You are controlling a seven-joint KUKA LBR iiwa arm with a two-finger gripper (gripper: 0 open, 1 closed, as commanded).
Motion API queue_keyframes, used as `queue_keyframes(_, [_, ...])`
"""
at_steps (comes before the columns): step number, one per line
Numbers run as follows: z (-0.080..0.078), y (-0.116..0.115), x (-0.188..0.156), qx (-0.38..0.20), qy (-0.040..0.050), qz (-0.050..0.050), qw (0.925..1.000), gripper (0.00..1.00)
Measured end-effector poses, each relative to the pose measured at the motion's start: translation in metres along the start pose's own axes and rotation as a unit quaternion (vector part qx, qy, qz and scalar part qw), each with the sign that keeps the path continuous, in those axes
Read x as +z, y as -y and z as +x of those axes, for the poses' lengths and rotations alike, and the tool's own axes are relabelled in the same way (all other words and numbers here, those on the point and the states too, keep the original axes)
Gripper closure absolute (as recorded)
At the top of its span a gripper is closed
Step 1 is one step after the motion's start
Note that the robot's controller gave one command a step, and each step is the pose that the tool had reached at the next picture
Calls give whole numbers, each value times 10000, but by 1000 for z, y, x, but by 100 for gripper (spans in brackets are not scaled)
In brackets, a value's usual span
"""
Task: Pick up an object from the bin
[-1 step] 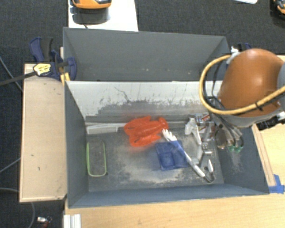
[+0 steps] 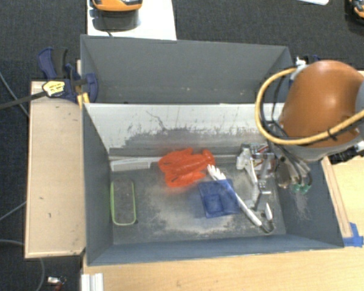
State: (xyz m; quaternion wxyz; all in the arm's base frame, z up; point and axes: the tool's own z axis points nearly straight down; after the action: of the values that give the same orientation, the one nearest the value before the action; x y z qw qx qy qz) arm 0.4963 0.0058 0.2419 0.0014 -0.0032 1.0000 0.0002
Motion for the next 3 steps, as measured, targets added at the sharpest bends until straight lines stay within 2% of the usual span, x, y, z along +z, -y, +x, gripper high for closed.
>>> queue_keyframes(1, [-2,2,65,549,16,-4,9985,0])
queue_keyframes(2, [-2,12,100,362,40,-1,9993,0])
queue_keyframes(3, [-4,9,156,666,62,-8,9978,0])
